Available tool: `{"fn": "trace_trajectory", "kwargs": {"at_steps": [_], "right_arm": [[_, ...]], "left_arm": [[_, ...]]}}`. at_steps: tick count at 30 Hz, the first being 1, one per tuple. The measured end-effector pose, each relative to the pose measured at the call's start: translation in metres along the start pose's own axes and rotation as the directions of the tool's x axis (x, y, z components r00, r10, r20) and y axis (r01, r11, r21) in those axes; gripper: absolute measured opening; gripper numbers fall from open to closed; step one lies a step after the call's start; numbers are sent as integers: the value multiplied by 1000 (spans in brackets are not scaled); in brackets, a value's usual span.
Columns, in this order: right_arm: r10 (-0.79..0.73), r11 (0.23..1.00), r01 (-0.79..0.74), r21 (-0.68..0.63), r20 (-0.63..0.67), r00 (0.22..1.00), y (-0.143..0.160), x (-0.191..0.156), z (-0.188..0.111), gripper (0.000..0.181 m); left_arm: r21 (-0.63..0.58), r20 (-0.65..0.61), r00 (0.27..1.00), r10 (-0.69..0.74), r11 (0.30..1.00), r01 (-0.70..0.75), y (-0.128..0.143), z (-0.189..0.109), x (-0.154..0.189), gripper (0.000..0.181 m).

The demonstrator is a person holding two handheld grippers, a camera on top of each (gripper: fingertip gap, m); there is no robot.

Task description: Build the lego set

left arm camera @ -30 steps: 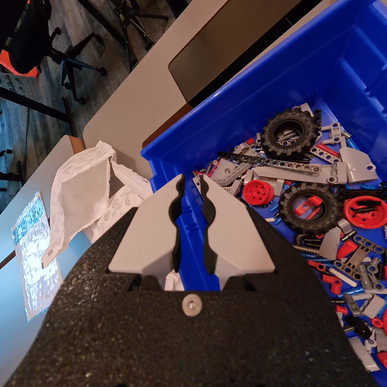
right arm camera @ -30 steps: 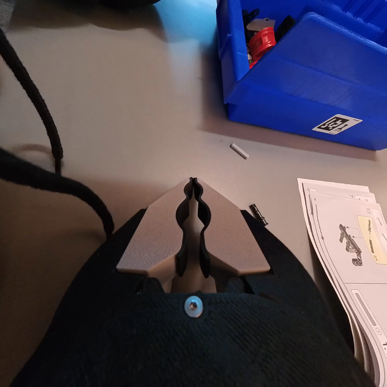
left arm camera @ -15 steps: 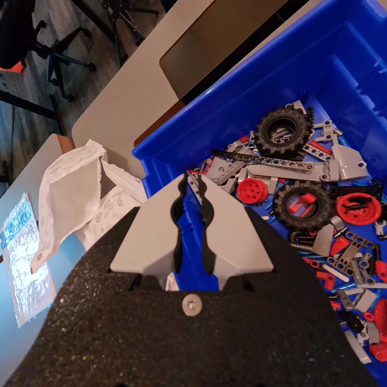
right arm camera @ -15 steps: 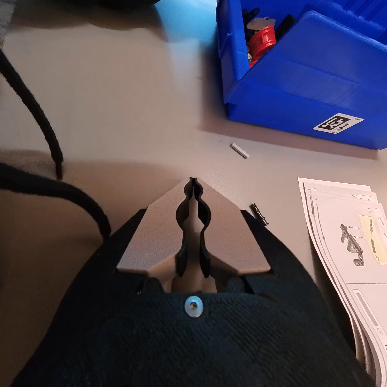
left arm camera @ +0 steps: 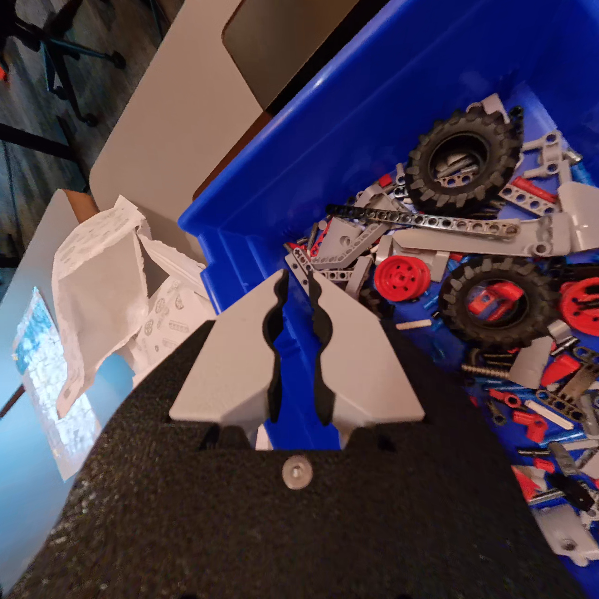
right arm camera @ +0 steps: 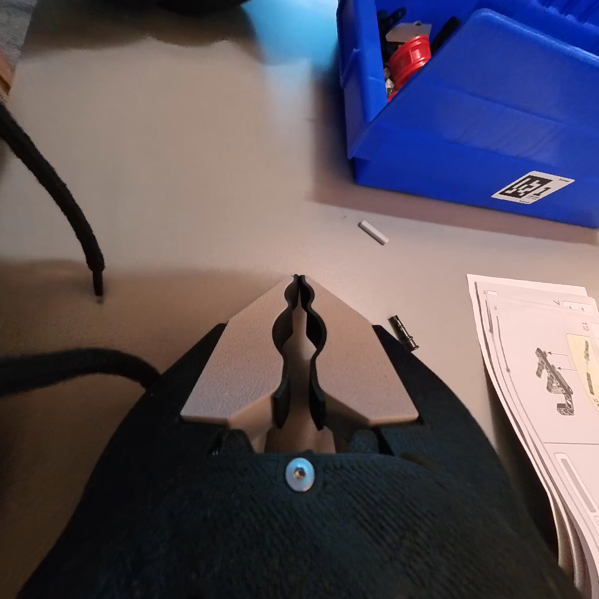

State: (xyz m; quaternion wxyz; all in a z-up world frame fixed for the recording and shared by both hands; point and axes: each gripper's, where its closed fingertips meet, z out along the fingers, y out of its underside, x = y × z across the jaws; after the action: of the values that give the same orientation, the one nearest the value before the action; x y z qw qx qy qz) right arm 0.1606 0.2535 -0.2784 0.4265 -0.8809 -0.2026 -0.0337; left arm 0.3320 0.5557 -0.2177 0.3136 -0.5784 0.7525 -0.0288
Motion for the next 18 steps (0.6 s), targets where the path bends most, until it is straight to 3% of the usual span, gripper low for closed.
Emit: {"fn": "trace_trajectory", "kwargs": {"at_steps": [1, 9, 18], "right_arm": [[1, 1000, -1, 0, 1, 1000, 0, 0, 0, 0], [-9, 1000, 9, 2, -3, 1000, 0, 0, 0, 0], [-35, 999, 35, 6, -26, 999, -1, 0, -1, 0]], "left_arm": [[-18, 4, 1000, 29, 999, -29, -1, 2, 0, 9], [-130, -30, 988, 150, 980, -152, -12, 41, 5, 10], [-267, -53, 997, 62, 961, -74, -1, 69, 10, 7]]}}
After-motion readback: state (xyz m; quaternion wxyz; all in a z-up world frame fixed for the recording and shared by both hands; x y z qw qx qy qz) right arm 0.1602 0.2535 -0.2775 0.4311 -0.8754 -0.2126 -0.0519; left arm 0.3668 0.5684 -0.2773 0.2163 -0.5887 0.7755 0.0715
